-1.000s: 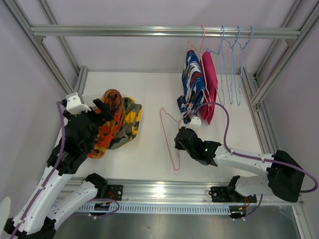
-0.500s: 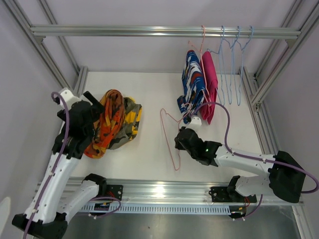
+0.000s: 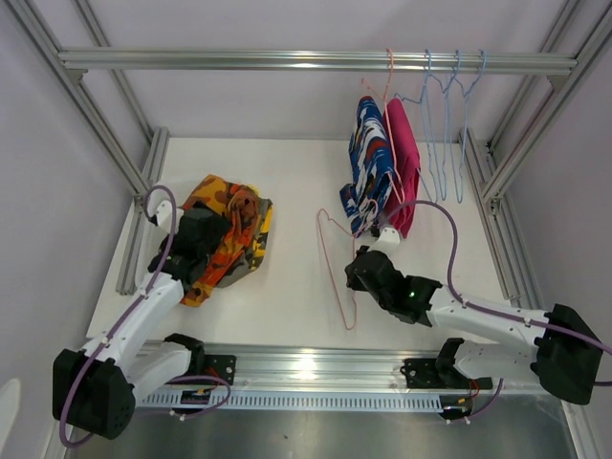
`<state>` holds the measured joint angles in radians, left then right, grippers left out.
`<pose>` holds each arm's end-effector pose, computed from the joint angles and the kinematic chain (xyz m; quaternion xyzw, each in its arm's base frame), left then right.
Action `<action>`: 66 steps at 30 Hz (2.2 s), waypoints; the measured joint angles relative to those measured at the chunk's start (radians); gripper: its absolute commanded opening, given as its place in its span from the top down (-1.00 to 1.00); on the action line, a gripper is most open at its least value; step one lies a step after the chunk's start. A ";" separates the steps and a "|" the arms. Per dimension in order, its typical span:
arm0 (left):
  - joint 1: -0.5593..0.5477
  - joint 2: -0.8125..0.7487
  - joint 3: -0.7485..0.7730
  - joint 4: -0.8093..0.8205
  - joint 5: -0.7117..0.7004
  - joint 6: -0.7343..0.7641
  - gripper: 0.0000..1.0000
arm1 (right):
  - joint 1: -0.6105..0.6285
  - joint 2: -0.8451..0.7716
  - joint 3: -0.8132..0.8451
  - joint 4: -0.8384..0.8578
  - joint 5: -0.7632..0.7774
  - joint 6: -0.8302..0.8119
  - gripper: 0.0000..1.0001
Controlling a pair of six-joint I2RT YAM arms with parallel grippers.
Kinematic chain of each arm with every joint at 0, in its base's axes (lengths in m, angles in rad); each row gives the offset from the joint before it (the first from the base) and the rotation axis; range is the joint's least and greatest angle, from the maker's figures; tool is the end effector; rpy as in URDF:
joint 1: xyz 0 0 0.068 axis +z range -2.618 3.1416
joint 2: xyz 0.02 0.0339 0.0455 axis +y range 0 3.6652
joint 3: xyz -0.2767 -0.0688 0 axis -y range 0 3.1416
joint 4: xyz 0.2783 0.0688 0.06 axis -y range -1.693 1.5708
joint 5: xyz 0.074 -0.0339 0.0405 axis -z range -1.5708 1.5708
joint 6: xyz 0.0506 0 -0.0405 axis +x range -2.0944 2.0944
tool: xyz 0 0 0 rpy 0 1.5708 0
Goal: Remove the trousers from the hanger
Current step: Place the trousers in the bin, then place the hanger at the clothesline.
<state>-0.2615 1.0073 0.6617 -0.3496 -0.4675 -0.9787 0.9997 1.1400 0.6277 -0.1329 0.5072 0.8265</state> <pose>0.2434 -0.0415 0.2333 -0.4012 0.7905 -0.0689 0.4575 0.1671 0.2146 0.2097 0.0367 0.8726 0.2048 0.4419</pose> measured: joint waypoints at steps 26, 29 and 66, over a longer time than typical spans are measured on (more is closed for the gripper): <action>-0.158 -0.203 0.465 -0.363 -0.116 0.190 -0.99 | 0.076 -0.095 0.270 -0.170 -0.012 -0.261 1.00; -0.158 -0.195 0.496 -0.355 -0.074 0.267 -0.99 | 0.088 -0.081 0.313 -0.180 -0.022 -0.318 1.00; -0.164 -0.427 0.202 -0.024 0.019 0.636 -0.99 | -0.113 0.361 1.709 -0.692 0.161 -1.042 1.00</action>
<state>-0.4255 0.5804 0.8635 -0.3737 -0.4480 -0.3428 0.8867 1.5009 2.3371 -0.8249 0.6678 -0.2153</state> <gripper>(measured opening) 0.994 0.030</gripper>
